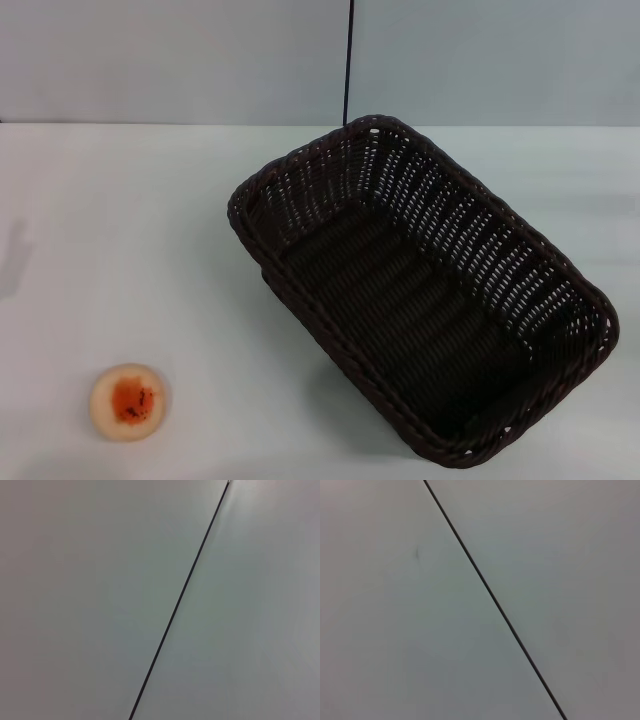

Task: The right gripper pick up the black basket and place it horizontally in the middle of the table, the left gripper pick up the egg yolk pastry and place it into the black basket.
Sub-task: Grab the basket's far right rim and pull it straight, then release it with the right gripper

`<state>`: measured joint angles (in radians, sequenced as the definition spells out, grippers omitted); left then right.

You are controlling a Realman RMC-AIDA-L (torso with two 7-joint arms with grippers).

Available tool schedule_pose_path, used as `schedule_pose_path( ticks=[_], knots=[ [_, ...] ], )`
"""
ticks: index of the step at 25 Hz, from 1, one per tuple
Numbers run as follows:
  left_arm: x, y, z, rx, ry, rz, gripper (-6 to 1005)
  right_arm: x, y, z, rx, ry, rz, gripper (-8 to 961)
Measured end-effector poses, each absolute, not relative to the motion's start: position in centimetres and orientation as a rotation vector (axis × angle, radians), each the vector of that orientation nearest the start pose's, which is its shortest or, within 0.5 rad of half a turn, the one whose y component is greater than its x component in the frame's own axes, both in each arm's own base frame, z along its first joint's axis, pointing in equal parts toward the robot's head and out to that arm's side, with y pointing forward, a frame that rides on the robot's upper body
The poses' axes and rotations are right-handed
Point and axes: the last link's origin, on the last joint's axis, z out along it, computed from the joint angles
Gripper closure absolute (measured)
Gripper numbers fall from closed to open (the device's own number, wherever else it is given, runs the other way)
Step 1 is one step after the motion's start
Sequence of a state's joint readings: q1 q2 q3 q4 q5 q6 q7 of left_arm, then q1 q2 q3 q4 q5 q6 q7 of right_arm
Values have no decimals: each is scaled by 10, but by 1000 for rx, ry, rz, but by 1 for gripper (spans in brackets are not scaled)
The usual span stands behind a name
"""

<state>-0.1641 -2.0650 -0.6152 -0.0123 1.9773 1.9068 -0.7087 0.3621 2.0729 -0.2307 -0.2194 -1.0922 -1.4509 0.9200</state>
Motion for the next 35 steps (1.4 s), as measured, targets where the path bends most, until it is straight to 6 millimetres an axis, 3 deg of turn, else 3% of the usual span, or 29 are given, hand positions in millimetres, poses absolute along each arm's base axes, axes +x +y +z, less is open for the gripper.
schedule_pose_path(
  ticks=[1,7,12,14,15,18,19,22,25,29,35],
  knots=[
    [-353,194,66,-1246,-500,-1308,184,364,297,88,-1273,719,1218,461],
    [-353,195,66,-1246,-500,-1310,184,362,297,86,-1310,719,1217,359],
    [-353,196,65,-1249,-499,-1312,184,347,306,91,-1511,724,1248,351],
    [-352,196,65,-1252,-499,-1314,184,332,316,101,-1722,764,1242,347],
    [-352,196,65,-1252,-499,-1314,184,332,316,101,-1722,764,1242,345],
    [-352,196,65,-1255,-500,-1315,184,313,327,109,-1960,852,1187,340],
    [-352,196,64,-1257,-500,-1315,184,296,335,116,-2144,931,1096,339],
    [-352,196,64,-1258,-502,-1315,184,282,340,123,-2269,990,992,334],
    [-352,196,64,-1259,-506,-1312,184,250,346,135,-2494,1089,717,329],
    [-353,196,63,-1259,-512,-1308,184,226,356,137,-2558,1143,561,322],
    [-354,196,63,-1260,-517,-1305,184,202,367,116,-2686,1139,314,312]
  ],
)
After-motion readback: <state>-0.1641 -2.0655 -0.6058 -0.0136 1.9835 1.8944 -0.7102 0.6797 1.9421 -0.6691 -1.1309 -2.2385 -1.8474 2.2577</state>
